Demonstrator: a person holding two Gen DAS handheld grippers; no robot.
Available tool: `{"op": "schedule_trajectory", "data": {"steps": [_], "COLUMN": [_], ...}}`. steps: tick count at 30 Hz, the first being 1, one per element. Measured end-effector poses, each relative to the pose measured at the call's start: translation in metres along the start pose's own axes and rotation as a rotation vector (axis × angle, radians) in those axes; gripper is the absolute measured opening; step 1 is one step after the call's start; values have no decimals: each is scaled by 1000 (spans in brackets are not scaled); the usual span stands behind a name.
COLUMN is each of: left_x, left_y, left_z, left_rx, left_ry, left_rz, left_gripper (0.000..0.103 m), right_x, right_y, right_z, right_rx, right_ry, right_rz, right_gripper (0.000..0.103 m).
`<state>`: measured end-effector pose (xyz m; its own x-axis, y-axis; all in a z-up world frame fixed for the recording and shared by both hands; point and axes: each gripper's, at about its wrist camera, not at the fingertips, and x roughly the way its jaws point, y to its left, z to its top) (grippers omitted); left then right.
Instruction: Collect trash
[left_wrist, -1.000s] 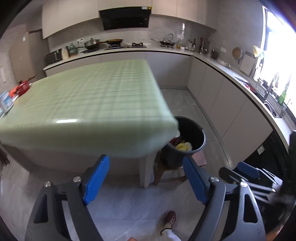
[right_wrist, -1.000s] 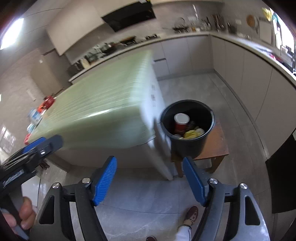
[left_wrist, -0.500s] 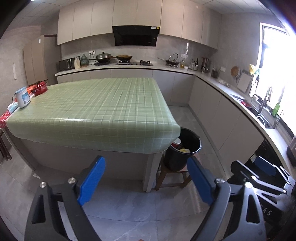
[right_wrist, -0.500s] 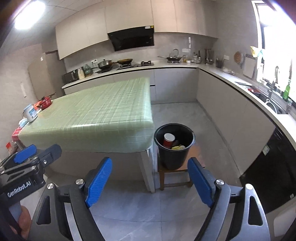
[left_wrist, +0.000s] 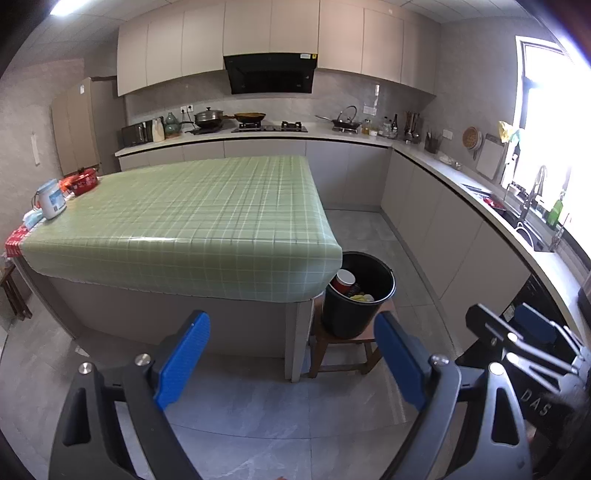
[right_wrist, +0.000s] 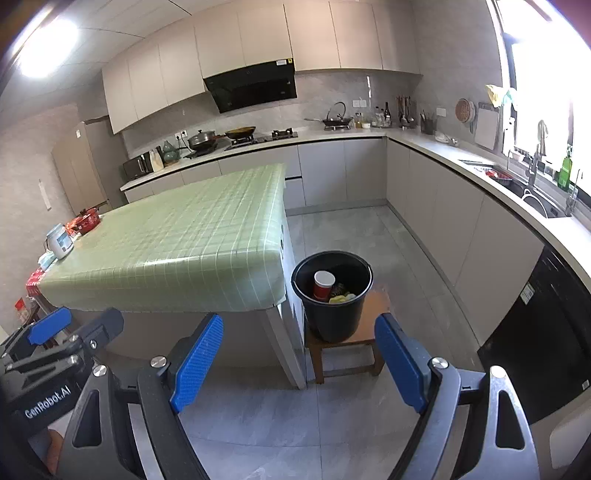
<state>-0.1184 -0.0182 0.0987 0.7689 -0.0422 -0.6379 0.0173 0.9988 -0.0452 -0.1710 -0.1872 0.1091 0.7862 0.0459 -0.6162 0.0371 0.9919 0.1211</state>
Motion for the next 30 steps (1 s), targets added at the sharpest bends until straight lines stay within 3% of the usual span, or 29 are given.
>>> {"op": "schedule_trajectory", "data": {"steps": [15, 30], "left_x": [-6, -13], "left_y": [4, 1], "left_z": [-4, -5], "left_rx": [-27, -16], "left_ry": [4, 9], "left_rz": [62, 51], "left_gripper": [91, 91], "right_x": [7, -1], "right_y": [2, 6], "right_z": [4, -1], "right_rx": [-22, -19], "right_ry": [10, 12], "right_rz": [51, 43], "right_gripper": [86, 86]}}
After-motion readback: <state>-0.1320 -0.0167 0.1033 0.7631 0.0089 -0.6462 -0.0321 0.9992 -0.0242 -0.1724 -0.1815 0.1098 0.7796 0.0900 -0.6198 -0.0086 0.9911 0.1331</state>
